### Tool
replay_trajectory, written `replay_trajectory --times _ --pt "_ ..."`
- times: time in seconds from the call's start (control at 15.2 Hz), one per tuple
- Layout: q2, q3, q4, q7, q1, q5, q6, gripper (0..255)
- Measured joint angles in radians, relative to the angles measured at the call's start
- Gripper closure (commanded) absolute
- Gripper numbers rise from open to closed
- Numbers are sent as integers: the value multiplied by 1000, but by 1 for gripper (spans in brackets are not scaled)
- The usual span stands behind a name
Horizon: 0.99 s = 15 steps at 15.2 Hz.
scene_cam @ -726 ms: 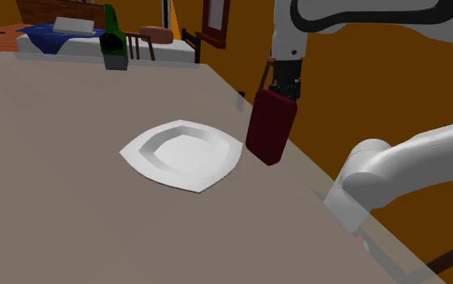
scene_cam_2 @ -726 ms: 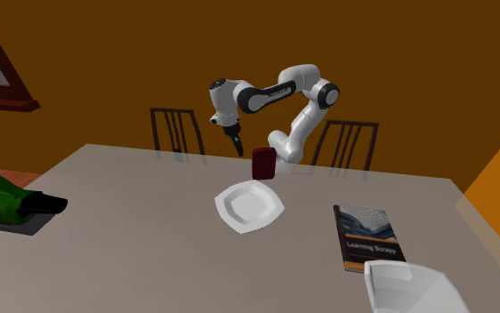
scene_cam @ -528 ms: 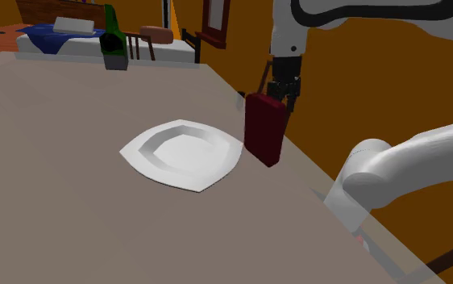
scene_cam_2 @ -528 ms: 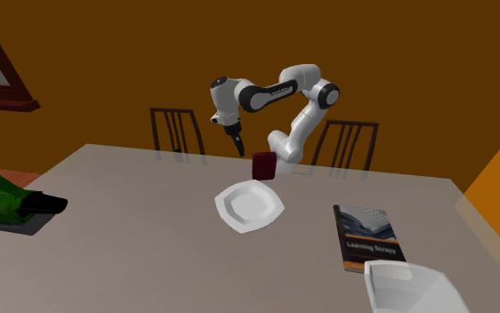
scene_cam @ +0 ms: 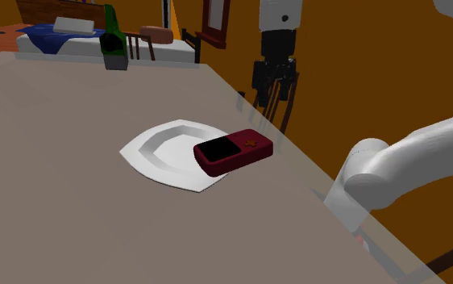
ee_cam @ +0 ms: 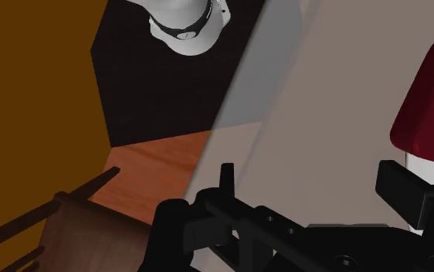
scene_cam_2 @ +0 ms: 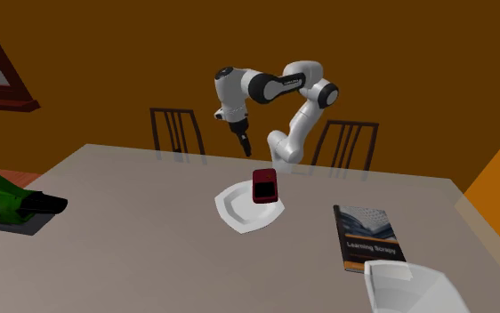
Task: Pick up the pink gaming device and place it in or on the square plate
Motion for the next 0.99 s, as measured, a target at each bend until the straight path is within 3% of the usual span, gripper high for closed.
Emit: replay_trajectory --times 0.46,0.99 --pt "114 110 213 173 14 82 -72 0" --pt "75 129 112 182 23 102 -6 0"
